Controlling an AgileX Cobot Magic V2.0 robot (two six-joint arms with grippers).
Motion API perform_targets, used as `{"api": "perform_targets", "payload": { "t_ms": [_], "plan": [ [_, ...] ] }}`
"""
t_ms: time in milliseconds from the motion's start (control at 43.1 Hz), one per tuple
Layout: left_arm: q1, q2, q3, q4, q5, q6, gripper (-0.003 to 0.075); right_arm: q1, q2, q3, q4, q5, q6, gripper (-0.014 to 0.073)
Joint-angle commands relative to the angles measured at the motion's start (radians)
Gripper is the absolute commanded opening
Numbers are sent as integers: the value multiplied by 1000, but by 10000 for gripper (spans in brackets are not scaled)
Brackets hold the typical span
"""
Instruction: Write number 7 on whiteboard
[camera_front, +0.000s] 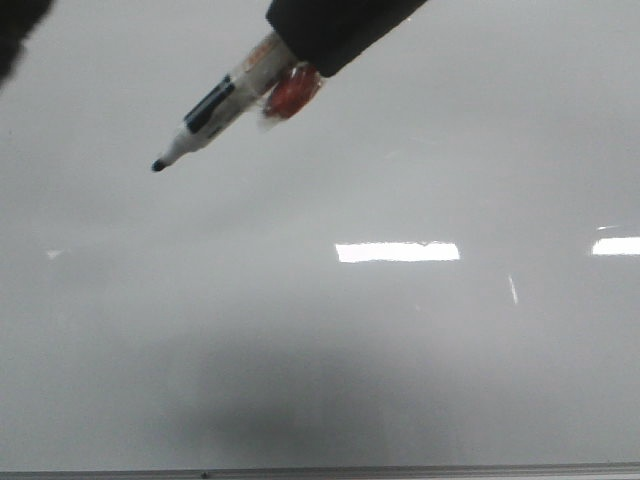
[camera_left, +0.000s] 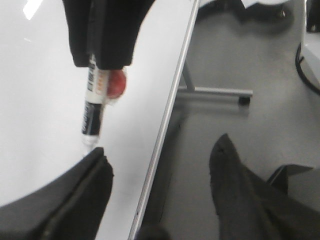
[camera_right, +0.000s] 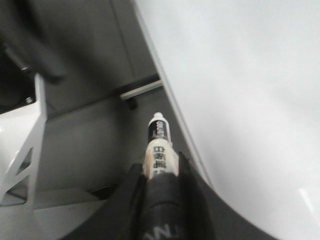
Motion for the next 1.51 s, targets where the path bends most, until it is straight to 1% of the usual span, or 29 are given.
{"api": "perform_targets", "payload": {
  "t_ms": [0, 70, 186, 302, 418, 603, 719, 951, 1253, 1322, 1485],
  "plan": [
    [-3, -134, 32, -17, -71, -70, 240, -35, -23, -15, 49, -135, 2, -64],
    [-3, -237, 77, -17, -65, -114, 124, -41, -18, -14, 51, -179, 2, -67],
    [-3, -374, 130, -21, -62, -164, -22, -40, 12, -15, 52, -228, 2, -69],
    [-3, -462, 150, -44, -62, -164, -20, -40, 66, -20, 87, -286, 2, -69],
    [-3, -496, 150, -44, -62, -164, -20, -40, 147, -46, 123, -351, 2, -69],
    [-3, -496, 150, -44, -62, -164, -20, -40, 303, -158, 132, -334, 2, -69],
    [-3, -496, 150, -44, -62, -164, -20, -40, 354, -186, 132, -351, 2, -69],
    [-3, -496, 150, -44, -62, -164, -20, -73, 366, -184, 132, -368, 2, -69],
    [-3, -496, 150, -44, -62, -164, -20, -203, 300, -69, 132, -365, 1, -69],
    [-3, -496, 150, -44, -62, -164, -20, -206, 299, -50, 132, -354, -6, -69],
    [-3, -496, 150, -44, -62, -164, -20, -153, 340, -7, 132, -354, -21, -69]
  ]
}}
